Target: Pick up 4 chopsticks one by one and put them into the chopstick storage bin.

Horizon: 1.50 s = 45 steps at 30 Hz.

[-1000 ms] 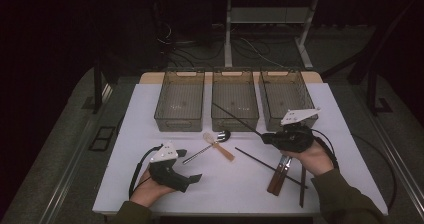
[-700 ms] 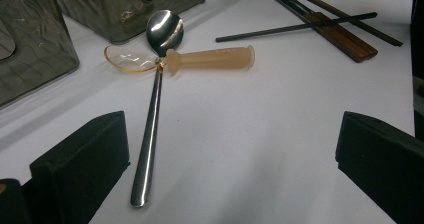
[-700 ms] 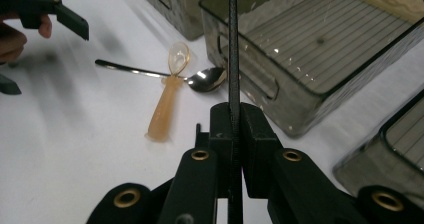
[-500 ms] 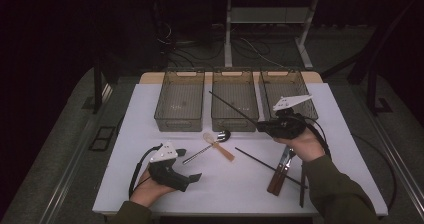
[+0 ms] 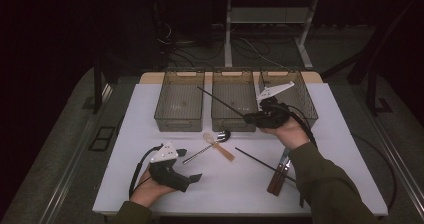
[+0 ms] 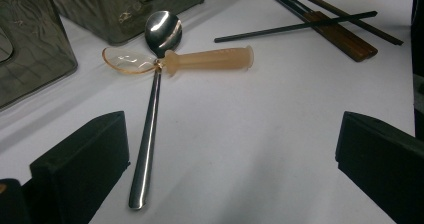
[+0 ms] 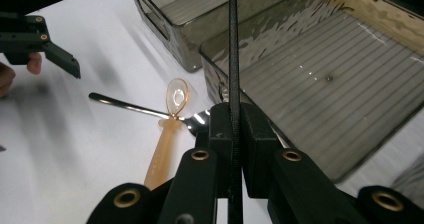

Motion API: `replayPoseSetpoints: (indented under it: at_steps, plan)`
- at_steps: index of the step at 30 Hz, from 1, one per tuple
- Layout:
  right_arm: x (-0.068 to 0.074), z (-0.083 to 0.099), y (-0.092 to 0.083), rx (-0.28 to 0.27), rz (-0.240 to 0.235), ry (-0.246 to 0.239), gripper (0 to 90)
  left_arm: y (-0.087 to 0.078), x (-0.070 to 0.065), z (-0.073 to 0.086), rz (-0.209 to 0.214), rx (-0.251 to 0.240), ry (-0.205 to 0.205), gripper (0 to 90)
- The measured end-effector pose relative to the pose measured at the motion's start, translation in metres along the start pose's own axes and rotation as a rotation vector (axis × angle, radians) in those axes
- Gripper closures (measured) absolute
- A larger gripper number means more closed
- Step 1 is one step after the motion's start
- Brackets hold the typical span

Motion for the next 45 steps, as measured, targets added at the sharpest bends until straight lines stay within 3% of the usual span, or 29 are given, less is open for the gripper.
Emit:
replayPoseSetpoints:
  at_steps: [29, 45]
  plan:
    - [0.0, -0.076, 0.033, 0.062, 0.027, 0.005, 84.2, -0.001, -0.001, 0.0, -0.002, -0.004, 0.002, 0.0]
    - [-0.008, -0.118, 0.07, 0.109, 0.051, 0.076, 84.2, -0.001, -0.001, 0.0, 0.006, -0.008, 0.003, 0.0]
Point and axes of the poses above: each handheld gripper's, and its own axes: y roughly forward along the jaws, z roughly out of its underside, x roughly to its left, the point moved 3 cm from there along y, roughly forward along the jaws, and after that the axes turned 13 degrees about x, right-handed, at the moved point
